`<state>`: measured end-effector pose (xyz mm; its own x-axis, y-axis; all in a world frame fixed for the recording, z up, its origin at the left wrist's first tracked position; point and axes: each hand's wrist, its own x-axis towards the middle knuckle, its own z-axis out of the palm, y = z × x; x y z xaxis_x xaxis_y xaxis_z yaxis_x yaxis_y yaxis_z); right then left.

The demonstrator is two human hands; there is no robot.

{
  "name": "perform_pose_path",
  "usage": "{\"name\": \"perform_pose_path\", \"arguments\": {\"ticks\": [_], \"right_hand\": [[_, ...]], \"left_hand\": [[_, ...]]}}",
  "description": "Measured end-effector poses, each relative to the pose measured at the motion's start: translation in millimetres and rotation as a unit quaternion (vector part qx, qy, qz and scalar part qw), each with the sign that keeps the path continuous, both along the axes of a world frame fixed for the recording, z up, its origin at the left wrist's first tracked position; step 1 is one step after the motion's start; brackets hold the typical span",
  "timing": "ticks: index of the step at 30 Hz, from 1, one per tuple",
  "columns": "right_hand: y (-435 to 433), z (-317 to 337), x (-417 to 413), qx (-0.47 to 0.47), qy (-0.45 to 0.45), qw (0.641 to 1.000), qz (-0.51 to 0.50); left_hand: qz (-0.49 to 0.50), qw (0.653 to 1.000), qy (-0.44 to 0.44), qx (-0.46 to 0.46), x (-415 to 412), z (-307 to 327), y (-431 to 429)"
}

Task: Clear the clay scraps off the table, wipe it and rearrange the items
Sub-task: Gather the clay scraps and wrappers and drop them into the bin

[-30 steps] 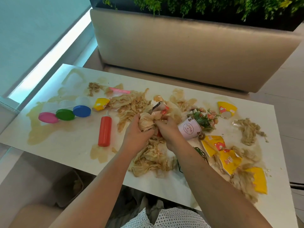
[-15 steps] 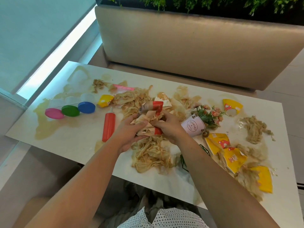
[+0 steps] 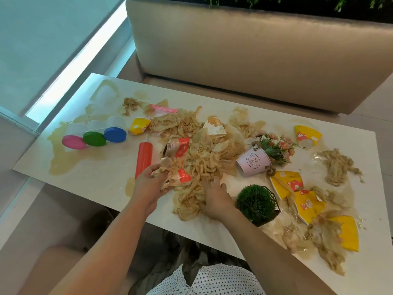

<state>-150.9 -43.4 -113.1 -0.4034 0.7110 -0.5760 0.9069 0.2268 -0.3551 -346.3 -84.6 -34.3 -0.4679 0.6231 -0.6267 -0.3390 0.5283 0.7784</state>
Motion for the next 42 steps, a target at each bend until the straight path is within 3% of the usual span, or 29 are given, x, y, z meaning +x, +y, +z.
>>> {"name": "perform_pose_path", "arguments": {"ticks": [4, 13, 17, 20, 26, 27, 31, 38, 42], "right_hand": [[4.5, -0.3, -1.2, 0.032, 0.005, 0.999, 0.011], [57.7, 77.8, 4.0, 0.137, 0.230, 0.958, -0.106], [65.6, 82.1, 6.5, 0.110, 0.207, 0.970, -0.071], [66.5, 93.8, 6.9, 0.160, 0.300, 0.931, -0.135], [62.7, 105.5, -0.9, 0.221, 0.391, 0.867, -0.218], [64.7, 104.8, -3.5, 0.216, 0.395, 0.866, -0.218], [73.0, 95.2, -12.8, 0.140, 0.326, 0.918, -0.179], [80.8, 118.4, -40.2, 0.156, 0.368, 0.902, -0.163], [92.4, 138.8, -73.6, 0.132, 0.362, 0.914, -0.126]], "left_hand": [[0.012, 1.000, -0.011, -0.006, -3.6, -5.5, -11.1], [0.045, 0.998, -0.032, 0.031, 1.8, 2.4, -7.1], [0.050, 0.998, -0.029, 0.037, 5.8, 5.0, -3.3], [0.057, 0.997, -0.026, 0.042, 7.8, 6.9, 0.7], [0.075, 0.996, -0.031, 0.045, 3.0, 12.9, -2.3], [0.078, 0.995, -0.034, 0.050, 0.8, 15.0, -2.7], [0.089, 0.993, -0.043, 0.068, -7.5, 23.5, -6.6], [0.128, 0.985, -0.056, 0.104, -32.2, 38.7, -15.5], [0.154, 0.978, -0.052, 0.128, -55.3, 49.8, -24.8]]}}
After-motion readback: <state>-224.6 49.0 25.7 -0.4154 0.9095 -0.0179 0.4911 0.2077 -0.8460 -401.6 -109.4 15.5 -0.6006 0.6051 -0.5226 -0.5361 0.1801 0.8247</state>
